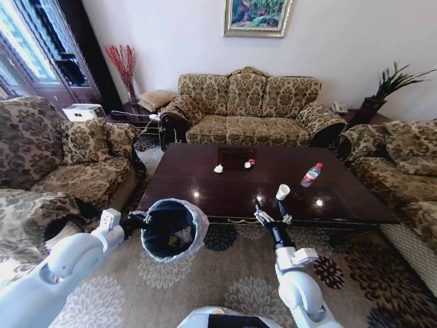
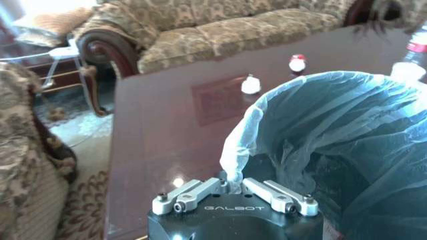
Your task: Move to the front of the table and place the trash on the table into the trash bin.
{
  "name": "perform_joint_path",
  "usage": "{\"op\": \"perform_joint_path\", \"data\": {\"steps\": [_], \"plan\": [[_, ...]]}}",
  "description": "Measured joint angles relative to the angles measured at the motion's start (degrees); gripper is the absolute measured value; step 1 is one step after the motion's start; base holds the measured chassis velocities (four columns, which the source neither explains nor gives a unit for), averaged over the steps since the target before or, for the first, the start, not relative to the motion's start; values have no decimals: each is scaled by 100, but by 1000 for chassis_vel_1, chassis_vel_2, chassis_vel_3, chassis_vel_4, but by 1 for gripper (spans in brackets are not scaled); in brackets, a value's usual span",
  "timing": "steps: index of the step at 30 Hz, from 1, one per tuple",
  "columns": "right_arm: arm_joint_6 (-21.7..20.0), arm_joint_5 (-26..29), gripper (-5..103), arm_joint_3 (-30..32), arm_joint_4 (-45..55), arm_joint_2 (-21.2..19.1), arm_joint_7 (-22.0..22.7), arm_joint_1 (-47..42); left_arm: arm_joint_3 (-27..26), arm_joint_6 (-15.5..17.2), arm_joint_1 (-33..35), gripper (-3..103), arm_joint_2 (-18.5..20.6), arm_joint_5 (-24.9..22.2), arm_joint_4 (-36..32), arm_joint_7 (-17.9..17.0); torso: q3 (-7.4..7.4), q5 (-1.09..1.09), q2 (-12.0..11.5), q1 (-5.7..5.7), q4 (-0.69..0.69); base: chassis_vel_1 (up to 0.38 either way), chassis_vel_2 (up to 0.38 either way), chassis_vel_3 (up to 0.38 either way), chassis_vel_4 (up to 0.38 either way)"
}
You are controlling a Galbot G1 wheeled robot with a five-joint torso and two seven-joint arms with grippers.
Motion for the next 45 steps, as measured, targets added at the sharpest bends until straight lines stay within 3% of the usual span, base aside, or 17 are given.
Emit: {"op": "perform_joint_path", "data": {"steps": [6,17,23,33,39,42,45], "plan": [[-5,39,100,34,-93,-14,4,46,57,-48,-354,0,21,-267,184,-232,16,0,36,17,0,0,0,0,0],[-1,35,100,44,-113,10,54,19,166,-178,-563,0,30,-307,294,-286,1,-1,12,7,0,-98,97,101,-87],[14,35,100,44,-127,23,49,23,192,-190,-618,0,54,-307,313,-298,-6,-3,-6,3,-5,-245,227,246,-256],[46,48,100,-42,-157,-18,14,105,165,-274,-688,0,86,-192,319,-324,-16,2,-21,-6,1,-306,307,304,-317],[-378,488,100,-105,-582,-116,-9,702,108,-339,-826,0,164,-179,264,-340,-15,-1,-32,-2,-3,-127,143,138,-120],[-1037,940,100,-209,-811,-160,71,1154,33,-348,-846,0,215,-178,126,-347,-21,1,-33,-10,0,0,0,0,0],[-1342,957,100,-264,-918,-243,-14,1325,-1,-348,-824,0,239,-177,62,-347,-26,-1,-31,-21,1,0,0,0,0]]}}
